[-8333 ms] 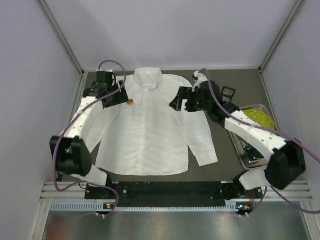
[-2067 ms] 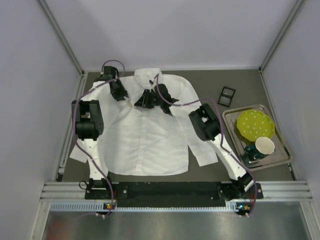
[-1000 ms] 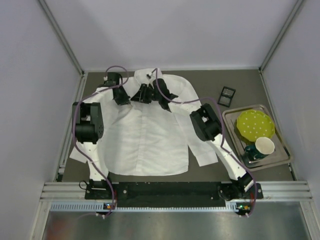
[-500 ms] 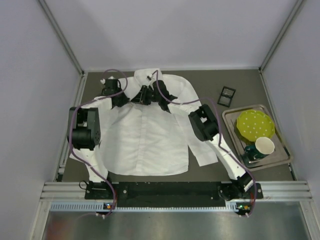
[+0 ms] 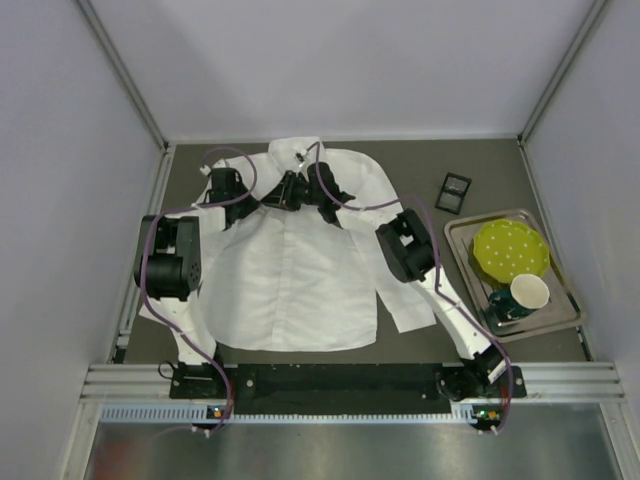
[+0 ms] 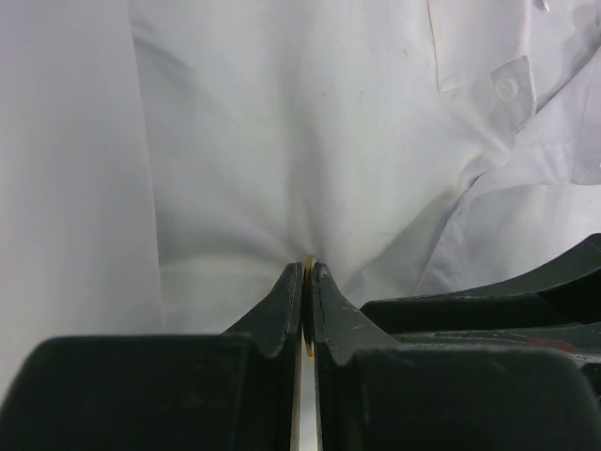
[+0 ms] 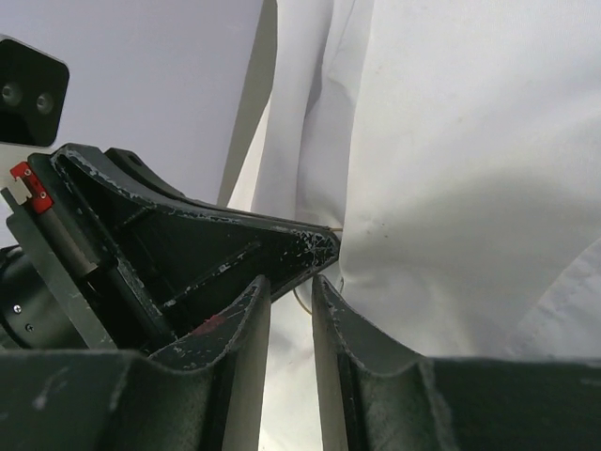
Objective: Remove the brooch from the garment
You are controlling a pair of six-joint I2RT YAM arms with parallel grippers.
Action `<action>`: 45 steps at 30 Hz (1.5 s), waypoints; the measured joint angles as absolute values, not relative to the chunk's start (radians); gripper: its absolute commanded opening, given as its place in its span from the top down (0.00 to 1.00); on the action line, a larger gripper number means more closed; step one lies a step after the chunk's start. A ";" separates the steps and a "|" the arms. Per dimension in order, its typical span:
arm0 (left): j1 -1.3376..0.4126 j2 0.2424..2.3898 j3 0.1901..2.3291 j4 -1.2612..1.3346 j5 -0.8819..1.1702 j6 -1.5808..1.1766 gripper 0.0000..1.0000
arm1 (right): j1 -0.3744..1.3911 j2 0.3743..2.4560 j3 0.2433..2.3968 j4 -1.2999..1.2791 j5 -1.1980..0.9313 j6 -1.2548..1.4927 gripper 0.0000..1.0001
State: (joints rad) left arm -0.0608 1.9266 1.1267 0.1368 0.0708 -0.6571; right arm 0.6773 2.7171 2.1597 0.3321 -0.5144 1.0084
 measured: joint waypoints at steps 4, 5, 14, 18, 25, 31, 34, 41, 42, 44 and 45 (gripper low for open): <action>-0.061 1.927 1.114 0.168 0.069 -0.662 0.93 | 0.677 2.737 2.160 0.361 -0.526 1.044 0.80; -0.061 1.927 1.109 0.178 0.069 -0.664 0.84 | 0.677 2.744 2.160 0.365 -0.526 1.053 0.80; -0.061 1.927 1.108 0.157 0.059 -0.682 0.90 | 0.675 2.777 2.160 0.384 -0.525 1.097 0.82; -0.061 1.927 1.121 0.137 0.062 -0.682 0.91 | 0.675 2.777 2.160 0.383 -0.524 1.092 0.86; -0.061 1.927 1.126 0.127 0.063 -0.681 0.72 | 0.675 2.777 2.160 0.380 -0.525 1.092 0.92; -0.060 1.927 1.155 0.080 0.054 -0.683 0.63 | 0.675 2.777 2.160 0.378 -0.525 1.092 0.94; -0.053 1.932 1.214 0.025 0.057 -0.690 0.58 | 0.675 2.777 2.160 0.377 -0.525 1.092 0.94; -0.036 1.989 1.412 -0.129 0.083 -0.656 0.64 | 0.675 2.777 2.160 0.377 -0.525 1.091 0.94; -0.034 2.004 1.444 -0.158 0.086 -0.646 0.63 | 0.675 2.777 2.160 0.377 -0.525 1.091 0.94; -0.033 2.027 1.491 -0.211 0.091 -0.622 0.62 | 0.675 2.777 2.160 0.377 -0.525 1.091 0.94; -0.033 2.040 1.516 -0.245 0.094 -0.607 0.62 | 0.675 2.777 2.160 0.377 -0.525 1.090 0.94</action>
State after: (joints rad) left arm -0.0334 2.0396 1.5158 -0.2451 0.0940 -0.6075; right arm 0.6750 2.7770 2.1601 0.3775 -0.5255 1.0904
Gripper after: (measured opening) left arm 0.371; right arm 0.066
